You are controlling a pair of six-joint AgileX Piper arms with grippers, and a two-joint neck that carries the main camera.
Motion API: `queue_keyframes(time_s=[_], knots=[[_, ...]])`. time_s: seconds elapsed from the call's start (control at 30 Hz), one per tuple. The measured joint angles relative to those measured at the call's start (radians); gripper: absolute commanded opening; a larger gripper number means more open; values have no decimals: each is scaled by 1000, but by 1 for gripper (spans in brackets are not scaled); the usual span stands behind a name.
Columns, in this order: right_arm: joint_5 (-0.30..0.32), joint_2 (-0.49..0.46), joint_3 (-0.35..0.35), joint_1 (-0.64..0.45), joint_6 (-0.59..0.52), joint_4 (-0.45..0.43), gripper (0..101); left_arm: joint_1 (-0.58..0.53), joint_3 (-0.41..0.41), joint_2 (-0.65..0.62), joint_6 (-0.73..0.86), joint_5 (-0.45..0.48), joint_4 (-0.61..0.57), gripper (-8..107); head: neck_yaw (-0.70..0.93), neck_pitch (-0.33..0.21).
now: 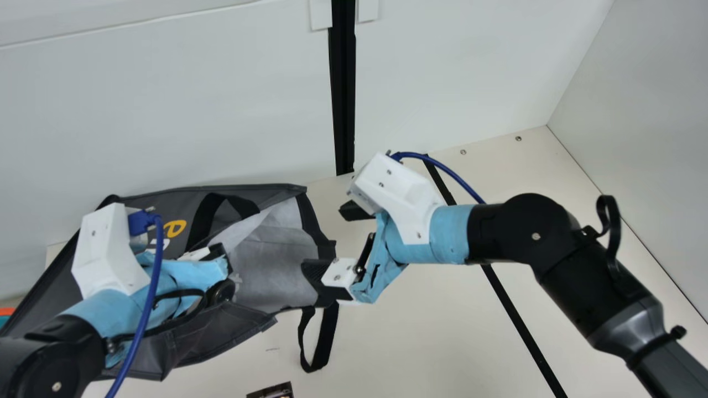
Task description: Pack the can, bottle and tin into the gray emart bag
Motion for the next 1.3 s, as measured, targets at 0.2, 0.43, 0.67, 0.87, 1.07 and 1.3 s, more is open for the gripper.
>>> queue_keyframes(time_s=[0.2,0.43,0.67,0.87,1.07,1.3], knots=[[19,-40,9,-40,12,-24,91,0,0,0,0,0,0,10,2,0],[39,-82,17,-85,23,-45,91,0,0,0,0,0,0,10,2,0],[67,-125,27,-134,27,-61,91,0,0,0,0,0,0,10,0,0],[83,-161,27,-179,32,-80,91,0,0,0,0,0,0,10,0,0],[102,-194,22,-220,38,-112,91,0,0,0,0,0,0,10,2,0],[97,-235,19,-259,67,-183,91,0,0,0,0,0,0,10,0,0]])
